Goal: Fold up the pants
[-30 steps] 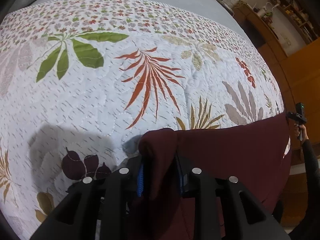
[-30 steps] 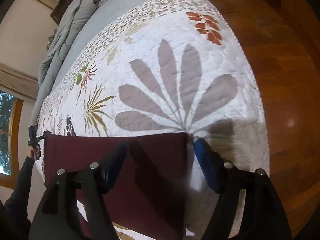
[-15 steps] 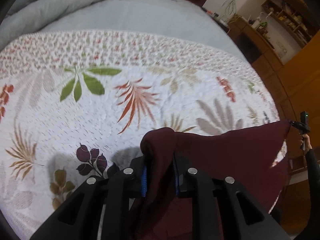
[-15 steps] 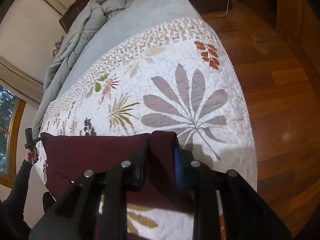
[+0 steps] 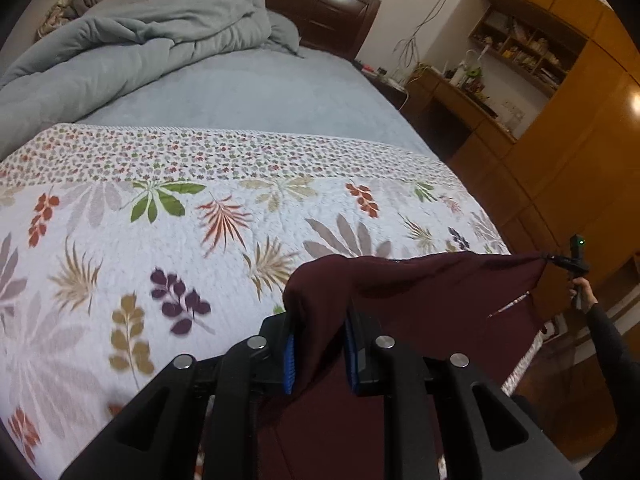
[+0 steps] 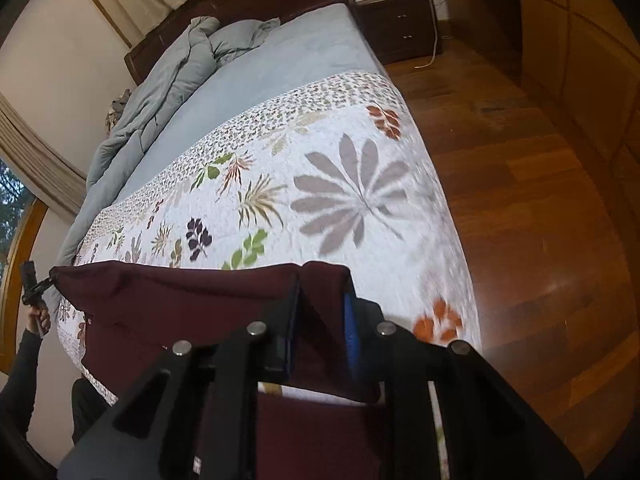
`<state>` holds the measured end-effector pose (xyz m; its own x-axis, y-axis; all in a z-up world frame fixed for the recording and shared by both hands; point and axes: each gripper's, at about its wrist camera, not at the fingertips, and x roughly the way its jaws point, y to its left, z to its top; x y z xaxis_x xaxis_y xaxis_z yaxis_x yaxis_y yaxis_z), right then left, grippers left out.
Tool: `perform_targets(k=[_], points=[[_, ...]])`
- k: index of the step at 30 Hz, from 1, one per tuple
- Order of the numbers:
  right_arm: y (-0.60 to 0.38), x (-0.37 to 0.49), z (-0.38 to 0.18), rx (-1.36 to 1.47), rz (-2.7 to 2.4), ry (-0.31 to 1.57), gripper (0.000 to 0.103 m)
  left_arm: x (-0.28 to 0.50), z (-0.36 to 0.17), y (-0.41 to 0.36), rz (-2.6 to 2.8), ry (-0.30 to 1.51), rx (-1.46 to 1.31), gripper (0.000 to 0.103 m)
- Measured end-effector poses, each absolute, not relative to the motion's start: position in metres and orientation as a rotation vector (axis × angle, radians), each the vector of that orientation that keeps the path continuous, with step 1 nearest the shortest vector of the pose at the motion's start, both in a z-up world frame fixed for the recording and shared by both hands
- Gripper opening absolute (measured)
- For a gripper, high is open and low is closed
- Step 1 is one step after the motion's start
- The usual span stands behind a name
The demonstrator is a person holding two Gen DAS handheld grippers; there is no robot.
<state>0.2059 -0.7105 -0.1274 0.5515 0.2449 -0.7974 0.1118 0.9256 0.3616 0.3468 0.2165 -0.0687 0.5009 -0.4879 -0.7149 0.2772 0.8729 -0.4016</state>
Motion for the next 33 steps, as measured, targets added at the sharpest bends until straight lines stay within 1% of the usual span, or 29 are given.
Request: perform_targets(k=[9,14,19,21,22,23,27,28,31,33], points=[[-0.696,0.123,-0.135,0.408,0.047,0.924,0.019,0.267,-0.073,0.233,-0.466,0.935,-0.272,0.019],[-0.679,0.08,-0.154,0.386,0.018,0.917,0.02,0.234,-0.096,0.236,-0.469,0.962,-0.284,0.018],[-0.671,0.044,-0.179,0.408,-0.031,0.917,0.024,0.212,-0.127,0.236,-0.456,1.014,-0.269,0.019],[-0.671,0.035,-0.193,0.434,-0.067,0.938,0.039,0.208,-0.144,0.233,-0.419,1.072,-0.228,0.031],[-0.671,0.031,-0.197,0.445,-0.084,0.937,0.042,0.206,-0.15,0.233,-0.392,1.095,-0.209,0.049],[-0.671,0.026,-0.201,0.46,-0.099,0.937,0.047,0.202,-0.158,0.233,-0.365,1.121,-0.185,0.06],[-0.678,-0.002,-0.212,0.63,-0.145,0.905,0.056,0.177,-0.186,0.24,-0.33,1.22,-0.16,0.062],[-0.679,-0.008,-0.214,0.675,-0.154,0.898,0.057,0.168,-0.188,0.246,-0.309,1.223,-0.179,0.063],[-0.671,-0.024,-0.219,0.852,-0.124,0.842,0.057,0.148,-0.178,0.259,-0.262,1.175,-0.262,0.062],[-0.659,-0.026,-0.22,0.921,-0.077,0.807,0.059,0.134,-0.165,0.266,-0.226,1.11,-0.345,0.062]])
